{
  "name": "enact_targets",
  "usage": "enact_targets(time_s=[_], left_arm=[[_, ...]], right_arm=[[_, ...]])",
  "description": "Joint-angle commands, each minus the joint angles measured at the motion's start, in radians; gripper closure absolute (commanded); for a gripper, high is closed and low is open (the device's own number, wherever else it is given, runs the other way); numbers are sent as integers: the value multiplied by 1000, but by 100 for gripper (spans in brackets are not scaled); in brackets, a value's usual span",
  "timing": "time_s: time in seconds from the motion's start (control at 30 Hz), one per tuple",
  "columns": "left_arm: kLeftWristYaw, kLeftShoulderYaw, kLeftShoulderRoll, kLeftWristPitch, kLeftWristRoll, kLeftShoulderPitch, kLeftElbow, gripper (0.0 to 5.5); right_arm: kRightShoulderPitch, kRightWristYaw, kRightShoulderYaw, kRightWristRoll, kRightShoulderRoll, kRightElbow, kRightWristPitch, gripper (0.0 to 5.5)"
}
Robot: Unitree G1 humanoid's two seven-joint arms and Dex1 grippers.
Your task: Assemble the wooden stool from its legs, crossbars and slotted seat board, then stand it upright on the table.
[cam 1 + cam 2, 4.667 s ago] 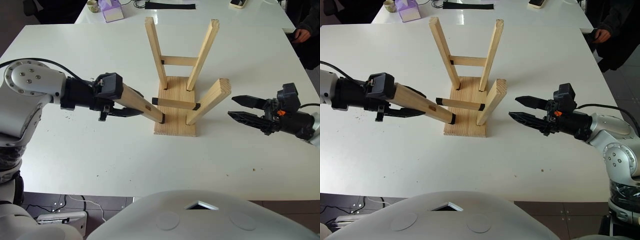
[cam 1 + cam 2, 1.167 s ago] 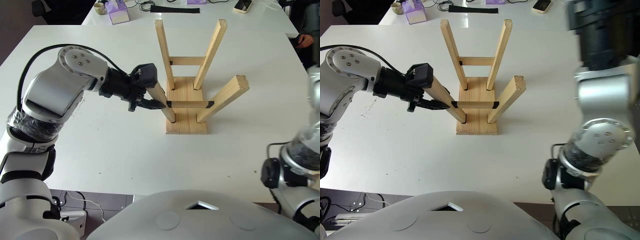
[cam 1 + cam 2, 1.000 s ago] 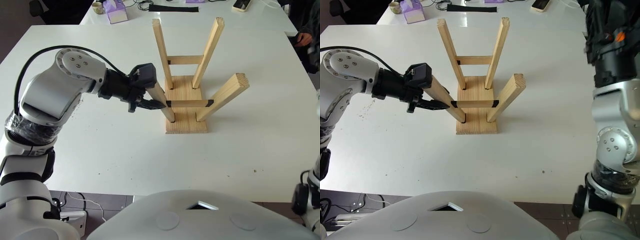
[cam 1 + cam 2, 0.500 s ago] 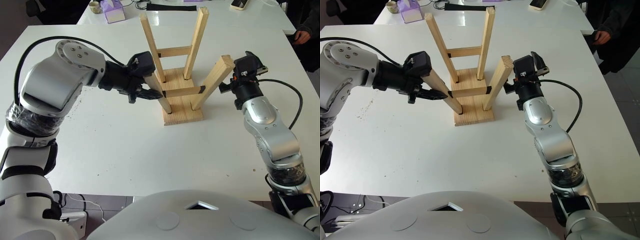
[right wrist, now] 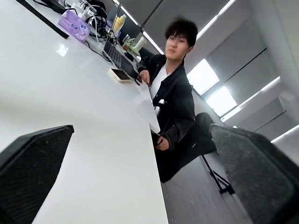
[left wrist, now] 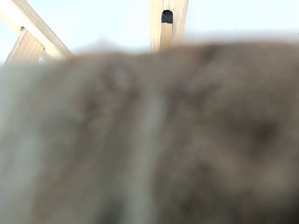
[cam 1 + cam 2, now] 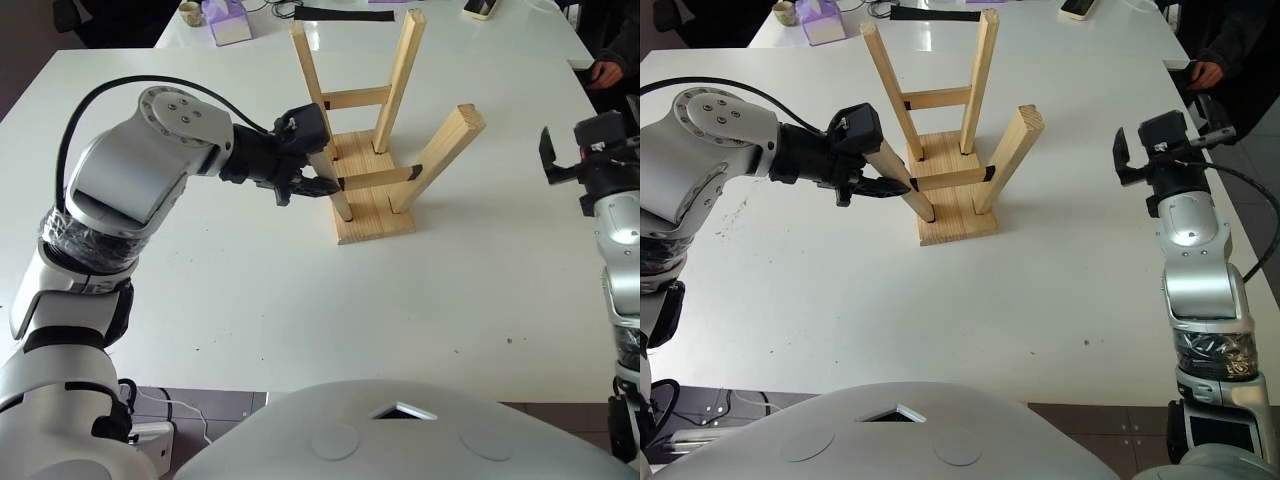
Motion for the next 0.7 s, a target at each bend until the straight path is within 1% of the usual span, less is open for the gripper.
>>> enact_targets(time_s=[0.03, 0.1, 0.17, 0.23, 0.33, 0.47, 0.5, 0.57, 0.7], left_arm=[[9, -108, -56, 66, -16, 60, 16, 345], [5, -125, -82, 77, -27, 27, 5, 345], [-5, -131, -102, 90, -39, -7, 1, 345], [-12, -118, -116, 109, -53, -26, 4, 345], [-15, -84, -120, 138, -72, -18, 4, 345], [-29, -62, -92, 147, -88, 9, -49, 345], [-19, -29, -106, 176, -104, 9, -45, 317], [-22, 7, -117, 206, -131, 1, -46, 290], [21, 107, -173, 257, -171, -30, -21, 206]], right_arm=[[-165, 80, 360, 61, 318, -214, 62, 11], [-211, 94, 482, 90, 436, -298, 139, 11], [-214, 103, 515, 79, 461, -336, 191, 11], [-178, 126, 491, 49, 416, -328, 202, 11], [-123, 150, 402, 17, 343, -284, 193, 11], [-105, 171, 301, 1, 276, -202, 136, 11], [-98, 174, 279, 0, 266, -179, 118, 10], [-85, 181, 255, -3, 255, -150, 87, 10], [-55, 201, 213, -1, 260, -90, 34, 10]])
